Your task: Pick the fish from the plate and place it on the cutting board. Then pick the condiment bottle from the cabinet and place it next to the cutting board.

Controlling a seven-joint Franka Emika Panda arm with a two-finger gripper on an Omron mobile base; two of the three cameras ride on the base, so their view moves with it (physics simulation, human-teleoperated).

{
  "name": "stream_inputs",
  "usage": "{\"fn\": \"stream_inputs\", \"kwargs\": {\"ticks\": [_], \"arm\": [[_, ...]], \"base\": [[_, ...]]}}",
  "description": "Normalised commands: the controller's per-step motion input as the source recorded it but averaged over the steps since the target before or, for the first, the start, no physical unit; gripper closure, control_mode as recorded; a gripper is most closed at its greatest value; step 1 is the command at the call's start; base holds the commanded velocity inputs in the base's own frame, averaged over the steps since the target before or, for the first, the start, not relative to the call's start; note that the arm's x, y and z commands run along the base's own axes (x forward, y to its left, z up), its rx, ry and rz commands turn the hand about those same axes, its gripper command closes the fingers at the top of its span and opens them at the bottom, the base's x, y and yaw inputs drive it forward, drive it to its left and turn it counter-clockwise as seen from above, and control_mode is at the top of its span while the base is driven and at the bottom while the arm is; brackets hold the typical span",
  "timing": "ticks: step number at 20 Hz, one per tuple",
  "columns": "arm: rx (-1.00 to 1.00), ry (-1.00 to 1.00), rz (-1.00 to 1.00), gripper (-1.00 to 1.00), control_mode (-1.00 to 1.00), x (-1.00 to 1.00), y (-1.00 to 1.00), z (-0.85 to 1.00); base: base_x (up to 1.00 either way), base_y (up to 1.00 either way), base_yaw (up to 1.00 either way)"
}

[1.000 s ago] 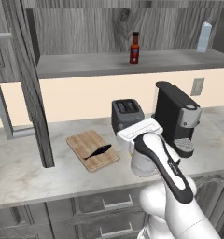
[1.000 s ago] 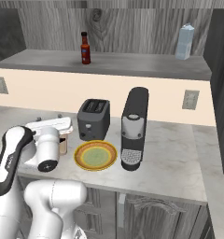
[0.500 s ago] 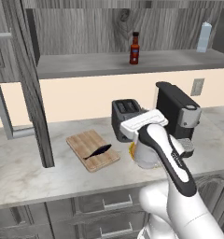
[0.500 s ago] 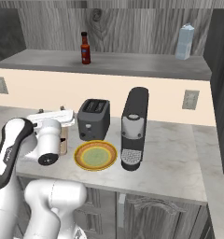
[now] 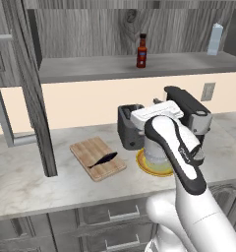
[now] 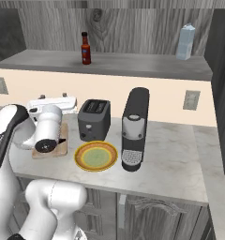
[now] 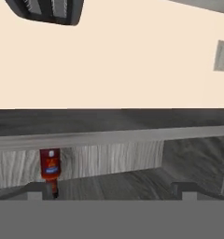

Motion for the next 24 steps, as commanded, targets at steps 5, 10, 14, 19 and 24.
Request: {"fn": "stream_inputs", "kwargs": {"ticks": [5, 10, 14, 19, 24], "arm": [[0.04, 0.07, -0.08, -1.00, -1.00, -0.13, -0.15, 0.47], [0.04, 0.07, -0.08, -1.00, -1.00, -0.08, -0.15, 0.43], [0.05, 0.08, -0.08, -1.00, -1.00, -0.05, -0.16, 0.42], [0.06, 0.08, -0.07, -1.00, -1.00, -0.03, -0.13, 0.43], [0.06, 0.06, -0.06, -1.00, -1.00, -0.01, -0.09, 0.41]], "base": [[0.00, 0.00, 0.00], [0.00, 0.00, 0.00], [0.00, 0.00, 0.00], [0.00, 0.00, 0.00], [0.00, 0.00, 0.00]]}}
